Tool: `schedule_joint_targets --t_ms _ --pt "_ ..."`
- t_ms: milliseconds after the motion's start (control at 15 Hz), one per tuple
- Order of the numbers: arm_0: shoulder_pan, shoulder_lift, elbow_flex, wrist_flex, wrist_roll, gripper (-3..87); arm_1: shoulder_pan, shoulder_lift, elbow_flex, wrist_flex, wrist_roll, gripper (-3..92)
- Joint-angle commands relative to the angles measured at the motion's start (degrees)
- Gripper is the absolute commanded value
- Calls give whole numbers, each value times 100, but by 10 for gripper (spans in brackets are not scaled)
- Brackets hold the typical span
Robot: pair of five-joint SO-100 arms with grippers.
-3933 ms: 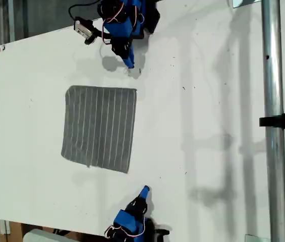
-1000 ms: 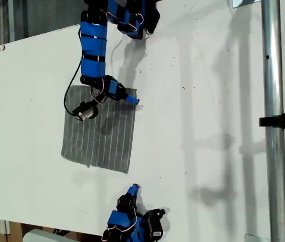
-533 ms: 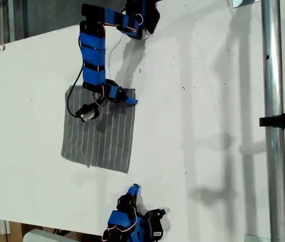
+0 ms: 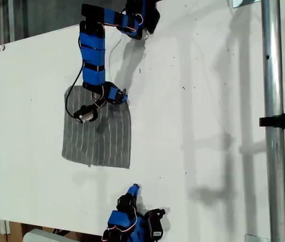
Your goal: Grasp corners of a towel and fold twice.
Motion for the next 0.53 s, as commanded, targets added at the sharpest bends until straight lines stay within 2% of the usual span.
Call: schedule_joint_targets --t_ms 0,133,200,333,467 --pt "-26 18 -272 26 -132 -30 -44 70 -35 -132 70 -3" --pt "-158 -624 -1107 -88 -105 -30 -70 53 -53 -185 70 -3" --pt "-272 -1679 -1881 -202 79 -30 -79 53 -53 -185 70 -3" --pt "-519 -3832 -3577 -290 835 -30 -105 53 -53 -185 88 -3" --pt "-888 -5344 -5133 35 1784 -30 -158 53 -35 -193 114 -3"
